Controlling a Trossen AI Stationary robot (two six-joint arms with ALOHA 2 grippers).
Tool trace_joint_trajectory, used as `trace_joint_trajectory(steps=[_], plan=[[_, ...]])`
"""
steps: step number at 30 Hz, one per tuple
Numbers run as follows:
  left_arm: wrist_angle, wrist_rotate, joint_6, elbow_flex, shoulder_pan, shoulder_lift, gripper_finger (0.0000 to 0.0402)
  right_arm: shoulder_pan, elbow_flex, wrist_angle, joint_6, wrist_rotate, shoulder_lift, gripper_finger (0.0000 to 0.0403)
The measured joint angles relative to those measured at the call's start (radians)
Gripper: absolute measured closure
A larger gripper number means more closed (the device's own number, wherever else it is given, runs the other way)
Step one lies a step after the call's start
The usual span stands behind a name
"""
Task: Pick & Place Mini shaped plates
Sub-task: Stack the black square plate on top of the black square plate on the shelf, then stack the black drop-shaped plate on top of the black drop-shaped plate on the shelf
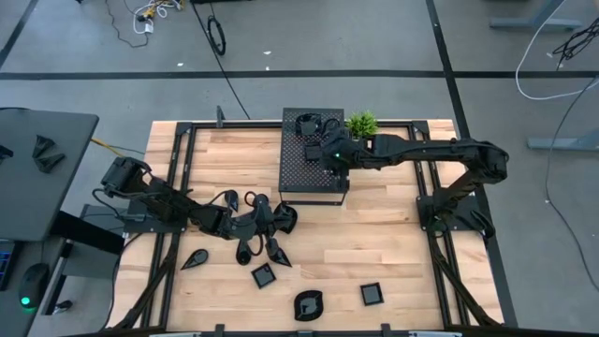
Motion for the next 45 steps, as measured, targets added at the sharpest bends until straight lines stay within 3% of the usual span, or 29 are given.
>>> trace_joint_trajectory(steps=[4,15,23,32,38,45], plan=[[0.000,0.000,0.000,0.000,0.000,0.000,0.0388,-0.032,-0.025,0.046,0.033,-0.077,0.000,0.0267],[0.000,0.000,0.000,0.000,0.000,0.000,0.0388,-0.056,-0.052,0.099,0.048,-0.097,0.000,0.0227],[0.000,0.000,0.000,0.000,0.000,0.000,0.0388,-0.054,-0.052,0.132,0.032,-0.160,0.000,0.0222],[0.000,0.000,0.000,0.000,0.000,0.000,0.0388,-0.032,-0.052,-0.009,0.038,-0.159,-0.100,0.0222],[0.001,0.000,-0.001,0.000,0.000,0.000,0.0388,0.080,-0.052,-0.204,0.190,-0.159,-0.261,0.0222],[0.002,0.000,-0.002,0.000,-0.002,0.000,0.0388,0.371,-0.052,-0.260,0.405,-0.158,-0.384,0.0222]])
